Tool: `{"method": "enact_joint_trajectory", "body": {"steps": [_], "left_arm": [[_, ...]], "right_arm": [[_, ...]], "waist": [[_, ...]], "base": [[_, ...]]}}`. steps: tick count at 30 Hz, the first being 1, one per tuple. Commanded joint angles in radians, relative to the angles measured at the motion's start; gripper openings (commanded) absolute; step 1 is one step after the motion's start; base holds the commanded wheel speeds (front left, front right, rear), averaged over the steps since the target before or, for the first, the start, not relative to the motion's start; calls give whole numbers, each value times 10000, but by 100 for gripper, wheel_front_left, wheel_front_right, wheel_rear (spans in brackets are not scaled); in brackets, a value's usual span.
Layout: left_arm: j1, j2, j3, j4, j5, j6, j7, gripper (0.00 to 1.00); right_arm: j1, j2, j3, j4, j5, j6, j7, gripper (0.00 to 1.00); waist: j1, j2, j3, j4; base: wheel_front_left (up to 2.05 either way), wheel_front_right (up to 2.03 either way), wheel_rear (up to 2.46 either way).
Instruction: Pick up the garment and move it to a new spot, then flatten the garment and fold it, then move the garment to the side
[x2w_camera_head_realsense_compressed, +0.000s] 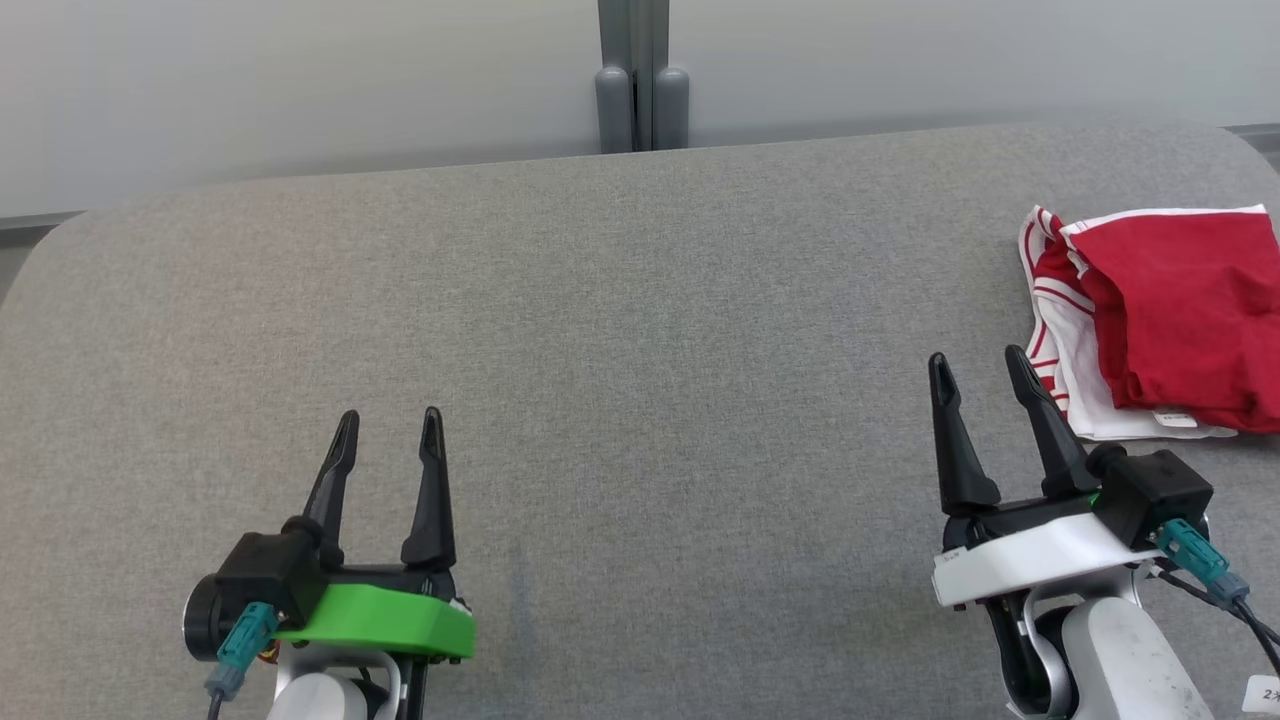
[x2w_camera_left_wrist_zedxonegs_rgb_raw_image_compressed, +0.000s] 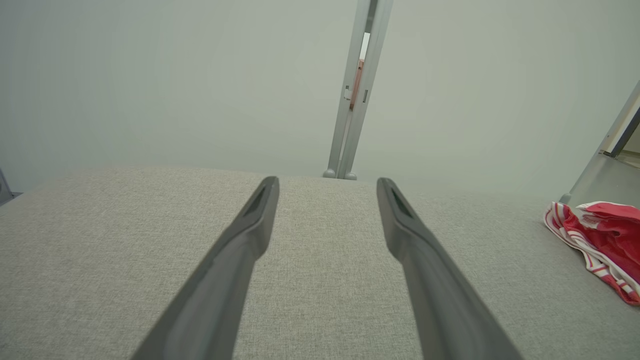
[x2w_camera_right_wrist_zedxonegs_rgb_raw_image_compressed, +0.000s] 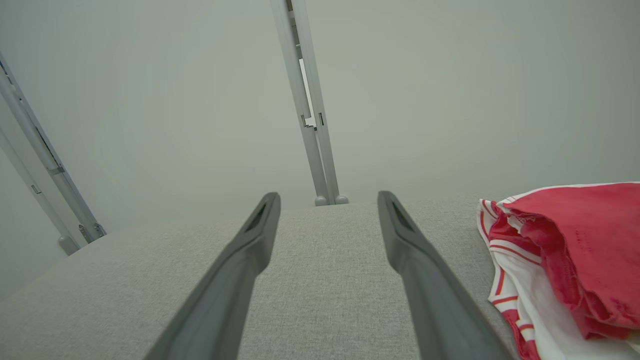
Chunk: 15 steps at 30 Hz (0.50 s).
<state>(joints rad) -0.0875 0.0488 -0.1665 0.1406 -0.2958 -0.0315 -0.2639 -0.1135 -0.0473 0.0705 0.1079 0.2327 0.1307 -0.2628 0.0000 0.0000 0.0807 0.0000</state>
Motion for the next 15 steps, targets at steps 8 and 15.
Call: {"method": "enact_joint_trajectory", "body": {"steps": [8,15], "left_arm": [[118,38,94,-202,-19,-98,1,100],[150,38,232,-111,-300,-55,1,100]], "right_arm": [[-44,0,51,75,75,-1,-22,100],[-107,0,110,96,103,-1,-22,100]], "waist": [[0,0,-33,40],[0,0,-25,28]], "base": [[0,0,0],[0,0,0]]}}
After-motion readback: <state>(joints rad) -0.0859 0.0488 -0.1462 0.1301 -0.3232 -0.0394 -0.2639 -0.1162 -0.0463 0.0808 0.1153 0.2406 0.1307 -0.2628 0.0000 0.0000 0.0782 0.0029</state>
